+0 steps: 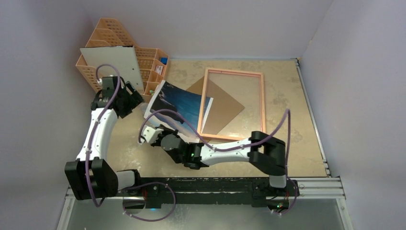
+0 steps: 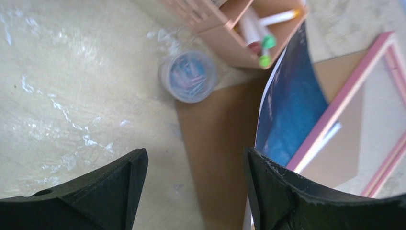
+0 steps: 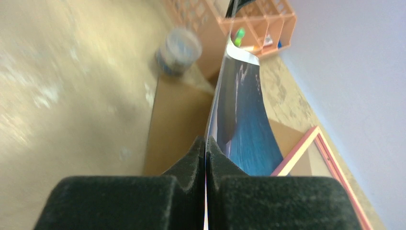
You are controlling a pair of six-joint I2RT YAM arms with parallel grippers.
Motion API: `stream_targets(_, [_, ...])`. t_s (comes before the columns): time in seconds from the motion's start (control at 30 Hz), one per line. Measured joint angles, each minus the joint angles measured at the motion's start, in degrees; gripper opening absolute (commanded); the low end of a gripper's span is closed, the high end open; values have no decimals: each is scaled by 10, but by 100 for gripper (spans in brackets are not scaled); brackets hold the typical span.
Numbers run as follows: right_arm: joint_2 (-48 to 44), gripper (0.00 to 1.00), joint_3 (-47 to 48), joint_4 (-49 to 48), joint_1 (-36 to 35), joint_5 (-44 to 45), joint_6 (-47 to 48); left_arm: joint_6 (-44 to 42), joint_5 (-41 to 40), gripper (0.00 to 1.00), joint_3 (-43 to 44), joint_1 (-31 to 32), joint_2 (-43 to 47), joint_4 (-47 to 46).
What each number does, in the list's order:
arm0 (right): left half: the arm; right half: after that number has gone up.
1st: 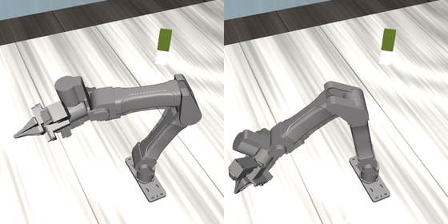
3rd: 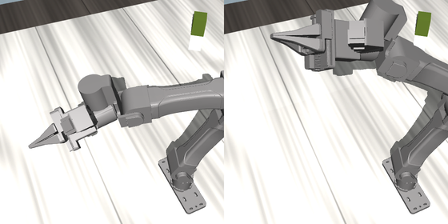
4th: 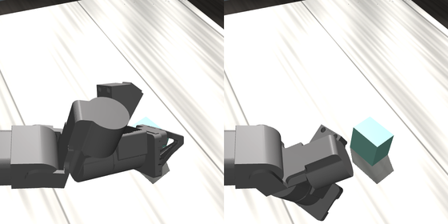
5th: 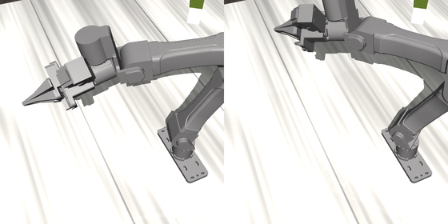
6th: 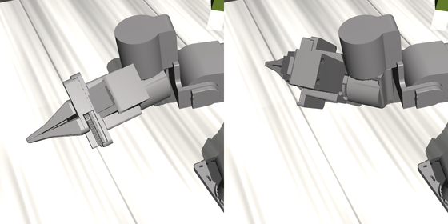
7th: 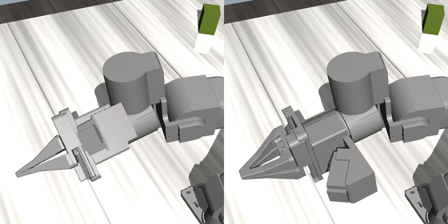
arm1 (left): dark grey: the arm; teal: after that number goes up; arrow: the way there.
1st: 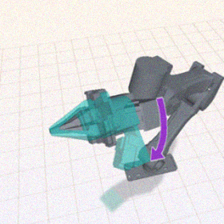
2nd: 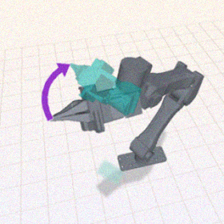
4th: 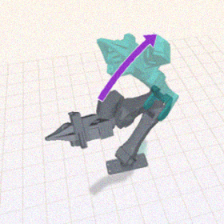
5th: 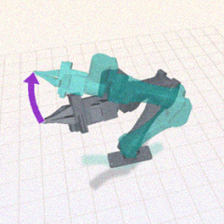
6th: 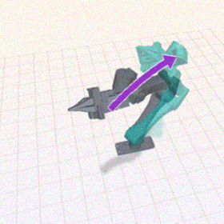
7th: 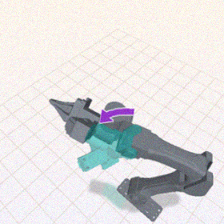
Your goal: Put the photo into the frame
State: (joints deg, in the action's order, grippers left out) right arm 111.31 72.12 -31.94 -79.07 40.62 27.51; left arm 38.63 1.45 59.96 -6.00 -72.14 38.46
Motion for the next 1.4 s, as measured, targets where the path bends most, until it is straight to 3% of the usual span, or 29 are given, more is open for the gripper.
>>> stream_targets(0.6, [-195,0,5,132,2,-124,-175,-19,-71,76,239,0,46,110])
stream_targets(0.83, [-269,0,9,152,61,-180,-214,-18,-87,77,309,0,54,128])
stream_targets(1.07, [-288,0,65,220,185,-193,-286,-18,-63,76,313,0,69,123])
stream_targets(1.4, [-287,0,195,371,278,-147,-490,-26,106,75,193,1,86,14])
